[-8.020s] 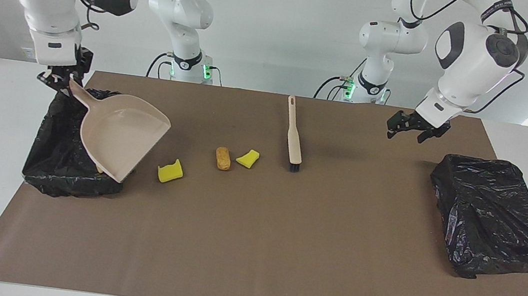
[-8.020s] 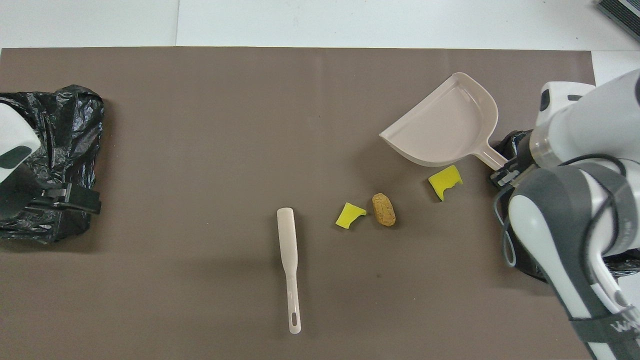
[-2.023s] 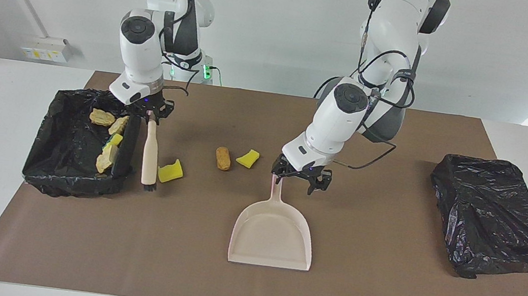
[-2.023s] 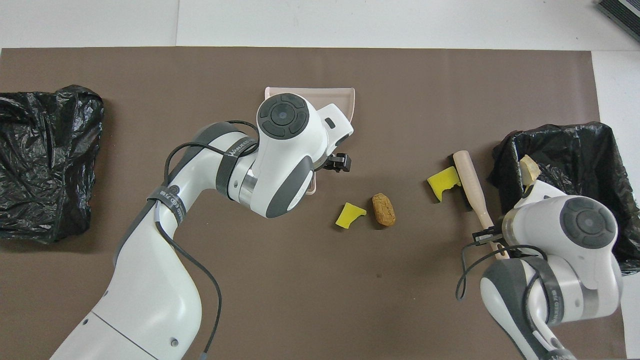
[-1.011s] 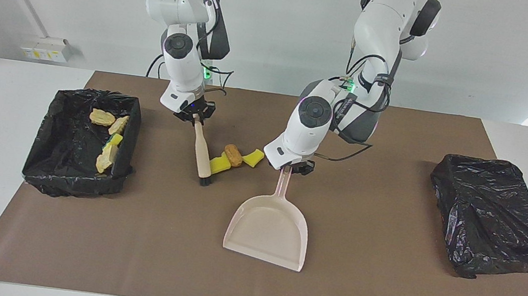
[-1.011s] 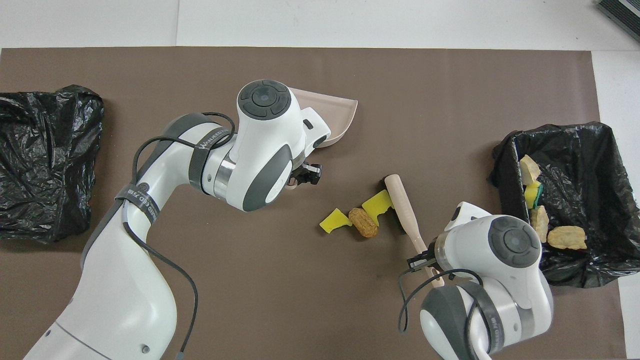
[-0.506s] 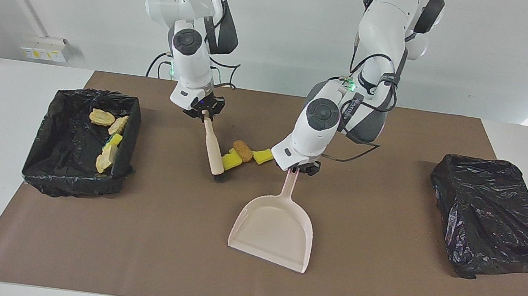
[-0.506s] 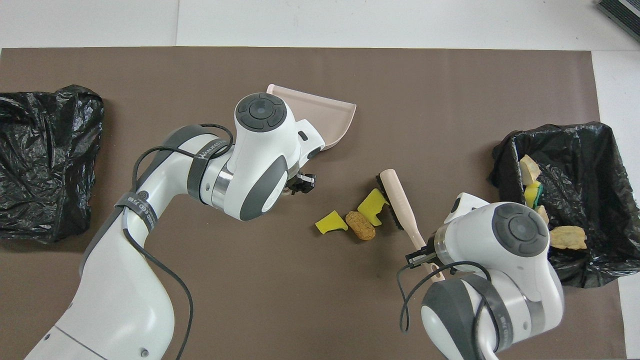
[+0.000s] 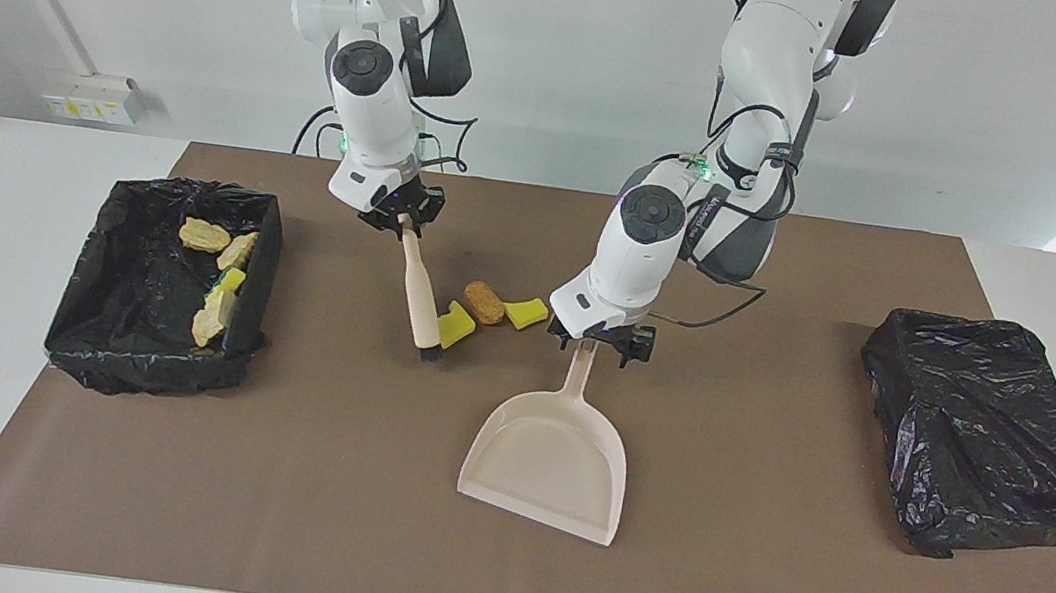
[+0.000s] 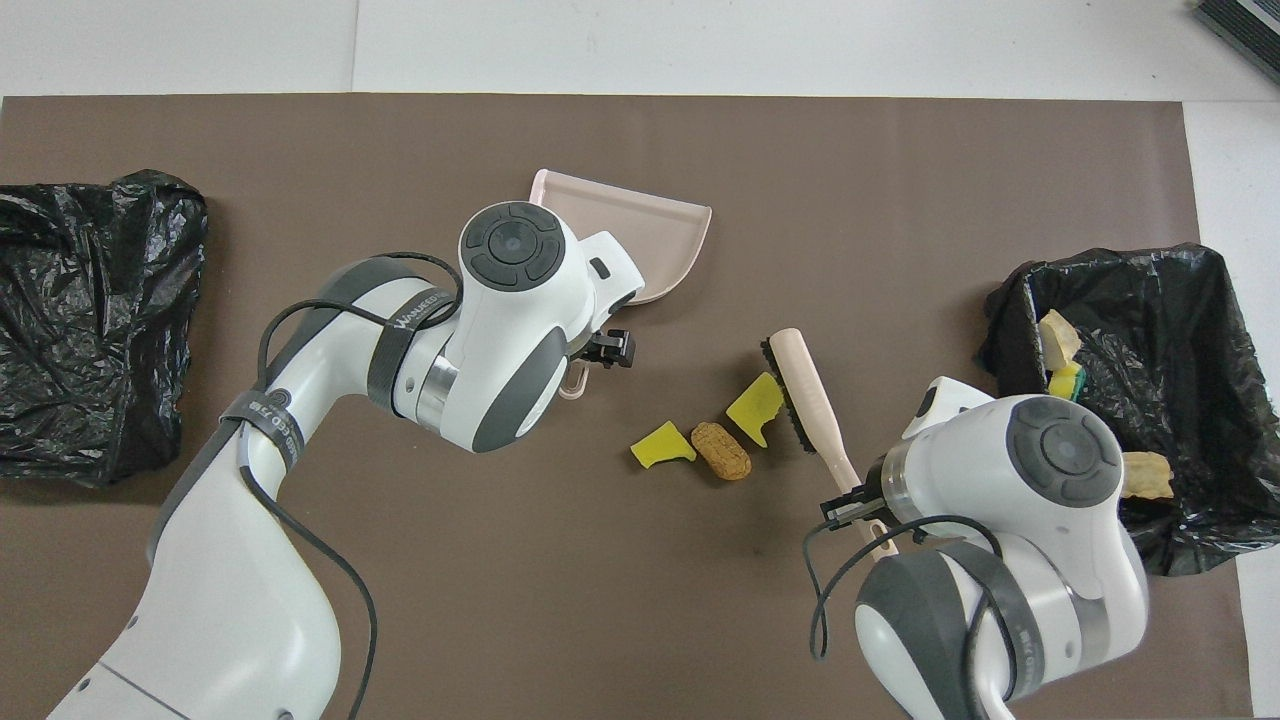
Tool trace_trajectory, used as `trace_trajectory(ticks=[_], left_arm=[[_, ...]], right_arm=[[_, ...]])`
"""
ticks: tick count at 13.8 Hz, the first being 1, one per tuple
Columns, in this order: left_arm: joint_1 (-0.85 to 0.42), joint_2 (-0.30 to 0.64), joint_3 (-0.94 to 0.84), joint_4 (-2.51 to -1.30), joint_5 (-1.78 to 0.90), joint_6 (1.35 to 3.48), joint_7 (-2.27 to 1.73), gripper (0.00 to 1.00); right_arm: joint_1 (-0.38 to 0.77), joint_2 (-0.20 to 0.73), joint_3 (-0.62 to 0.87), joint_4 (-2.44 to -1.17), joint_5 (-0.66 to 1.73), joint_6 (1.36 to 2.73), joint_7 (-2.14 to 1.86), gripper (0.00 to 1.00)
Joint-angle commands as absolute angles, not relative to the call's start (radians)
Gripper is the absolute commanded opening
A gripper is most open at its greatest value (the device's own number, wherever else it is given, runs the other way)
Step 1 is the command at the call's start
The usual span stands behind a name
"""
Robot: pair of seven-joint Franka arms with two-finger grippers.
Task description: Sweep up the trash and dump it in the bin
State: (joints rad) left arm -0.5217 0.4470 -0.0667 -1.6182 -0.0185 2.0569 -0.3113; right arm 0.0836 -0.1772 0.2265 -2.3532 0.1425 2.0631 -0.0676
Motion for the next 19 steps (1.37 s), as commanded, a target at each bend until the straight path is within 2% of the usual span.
trace_trajectory(ticks=[1,2,3,4,5,6,12,19], left_arm=[[-0.532,0.431,-0.063,-1.660,0.064,2.101,-0.301,1.00],[-0.534,0.431,-0.063,-1.660,0.081,2.099,-0.301,1.00],[-0.535,0.431,-0.063,-1.660,0.081,2.092,-0.299,0.90],[-0.537,0.431,-0.064,-1.660,0.083,2.086,-0.299,0.59],[-0.538,0.431,-0.064,-1.658,0.083,2.079,-0.293,0.12],[-0.537,0.431,-0.064,-1.657,0.083,2.076,-0.281,0.00],[-0.517,0.404,-0.060,-1.651,0.081,2.037,-0.085,0.00],[-0.313,0.269,-0.060,-1.664,0.083,1.821,0.372,0.00]], right_arm=[[0.043,-0.190,0.229,-2.353,0.143,2.081,-0.072,0.00],[0.035,-0.190,0.229,-2.356,0.137,2.086,-0.071,0.00],[0.037,-0.190,0.229,-2.359,0.133,2.086,-0.071,0.00],[0.037,-0.192,0.229,-2.359,0.133,2.086,-0.071,0.00],[0.035,-0.192,0.229,-2.359,0.133,2.086,-0.071,0.00],[0.035,-0.192,0.229,-2.359,0.133,2.088,-0.072,0.00],[0.035,-0.192,0.229,-2.359,0.133,2.086,-0.072,0.00],[0.035,-0.215,0.229,-2.365,0.130,2.102,-0.057,0.00]])
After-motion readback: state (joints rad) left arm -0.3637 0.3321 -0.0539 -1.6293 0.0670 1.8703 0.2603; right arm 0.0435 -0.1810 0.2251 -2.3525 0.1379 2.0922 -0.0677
